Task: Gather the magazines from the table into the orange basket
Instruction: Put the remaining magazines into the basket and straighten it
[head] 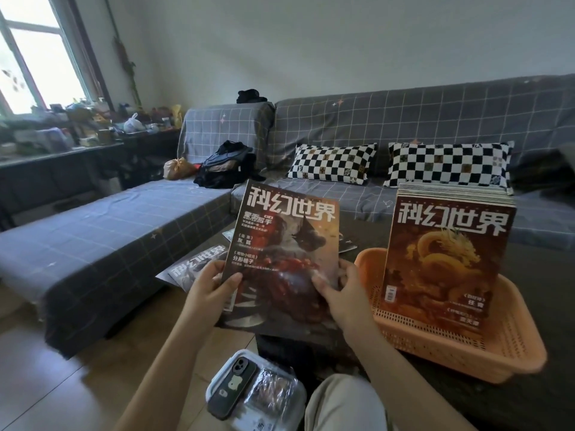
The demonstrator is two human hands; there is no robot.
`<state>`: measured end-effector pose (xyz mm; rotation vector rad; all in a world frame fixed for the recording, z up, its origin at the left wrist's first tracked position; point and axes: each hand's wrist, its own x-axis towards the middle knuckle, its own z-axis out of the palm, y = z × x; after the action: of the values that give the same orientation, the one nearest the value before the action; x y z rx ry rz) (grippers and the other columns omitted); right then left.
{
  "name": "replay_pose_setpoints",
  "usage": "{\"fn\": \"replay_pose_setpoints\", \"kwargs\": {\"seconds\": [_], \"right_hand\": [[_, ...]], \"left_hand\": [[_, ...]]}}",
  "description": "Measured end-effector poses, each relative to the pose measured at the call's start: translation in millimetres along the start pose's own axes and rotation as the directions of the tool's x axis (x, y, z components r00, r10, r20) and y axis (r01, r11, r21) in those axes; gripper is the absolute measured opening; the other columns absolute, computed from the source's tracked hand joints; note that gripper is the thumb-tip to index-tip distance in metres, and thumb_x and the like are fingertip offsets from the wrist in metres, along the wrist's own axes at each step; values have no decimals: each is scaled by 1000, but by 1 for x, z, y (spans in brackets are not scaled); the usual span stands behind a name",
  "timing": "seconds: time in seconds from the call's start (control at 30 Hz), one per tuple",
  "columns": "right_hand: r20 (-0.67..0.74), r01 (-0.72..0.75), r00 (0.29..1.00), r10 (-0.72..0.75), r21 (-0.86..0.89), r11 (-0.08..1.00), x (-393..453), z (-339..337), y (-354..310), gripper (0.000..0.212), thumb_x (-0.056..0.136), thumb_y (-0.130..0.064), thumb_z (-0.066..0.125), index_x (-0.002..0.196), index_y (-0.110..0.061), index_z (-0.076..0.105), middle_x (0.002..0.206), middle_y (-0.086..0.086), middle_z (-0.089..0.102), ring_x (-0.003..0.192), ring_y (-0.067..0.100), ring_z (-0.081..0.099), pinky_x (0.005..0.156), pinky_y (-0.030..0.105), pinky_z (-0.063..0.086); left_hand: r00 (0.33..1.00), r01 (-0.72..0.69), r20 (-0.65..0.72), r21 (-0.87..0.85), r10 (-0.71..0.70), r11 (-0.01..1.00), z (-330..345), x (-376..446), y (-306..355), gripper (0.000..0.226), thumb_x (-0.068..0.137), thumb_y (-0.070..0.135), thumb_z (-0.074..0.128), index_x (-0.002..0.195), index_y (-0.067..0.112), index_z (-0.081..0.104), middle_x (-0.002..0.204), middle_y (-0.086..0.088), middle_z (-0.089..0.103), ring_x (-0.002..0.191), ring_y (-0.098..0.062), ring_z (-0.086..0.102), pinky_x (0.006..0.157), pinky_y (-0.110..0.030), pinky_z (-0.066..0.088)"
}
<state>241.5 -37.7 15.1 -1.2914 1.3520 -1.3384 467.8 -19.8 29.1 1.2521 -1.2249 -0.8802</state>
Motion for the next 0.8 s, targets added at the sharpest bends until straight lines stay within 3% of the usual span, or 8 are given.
{"fn": "replay_pose_setpoints", "kwargs": {"seconds": [0.07,0.2,0.4,0.53,0.6,0.7,0.8], "right_hand": [[-47,22,999,-19,57,998,-1,-17,-9,50,82,-31,68,125,-27,42,109,-8,55,97,12,58,84,35,53],[-142,84,988,-65,136,987,-1,-59,-21,33,86,-24,65,111,-35,46,103,-13,59,96,7,58,74,24,49],[-283,97,956,-73,73,993,2,-133,-24,36,88,-23,61,119,-36,47,119,-6,58,108,17,56,86,39,51],[-365,74,928,-77,-24,997,9,-180,-19,30,90,-27,58,115,-39,46,105,-15,57,90,5,57,61,19,43],[-404,56,912,-76,-61,997,14,-201,-14,26,90,-28,58,108,-42,46,98,-18,56,84,-1,55,60,20,42],[-451,17,890,-65,-110,994,22,-226,-4,24,88,-26,60,106,-37,48,98,-14,59,83,1,57,61,21,42],[-484,-94,874,-30,-229,969,30,-241,12,26,87,-23,62,111,-25,53,103,-7,61,92,12,59,76,31,50]], "left_hand": [[999,-31,29,-16,31,999,13,1,9,10,90,15,61,98,19,56,80,6,76,71,-14,73,53,-20,55],[995,-47,86,-128,59,991,50,5,20,14,89,16,63,101,20,57,83,-3,76,73,-20,74,55,-25,57],[961,-24,259,-273,98,962,124,13,31,25,89,14,62,108,30,61,97,-7,75,87,-27,72,72,-40,58],[945,78,325,-341,40,937,183,23,33,17,93,14,57,110,16,60,95,-9,73,85,-27,72,66,-36,58],[943,99,333,-289,3,952,210,30,29,11,93,14,58,104,15,61,90,-6,73,81,-24,73,61,-31,57],[947,22,320,-108,14,994,244,41,19,11,90,15,64,97,23,63,91,0,73,78,-12,72,58,-21,55],[960,-79,278,134,39,988,268,53,7,15,85,19,69,90,30,62,91,8,69,82,-7,67,63,-19,49]]}}
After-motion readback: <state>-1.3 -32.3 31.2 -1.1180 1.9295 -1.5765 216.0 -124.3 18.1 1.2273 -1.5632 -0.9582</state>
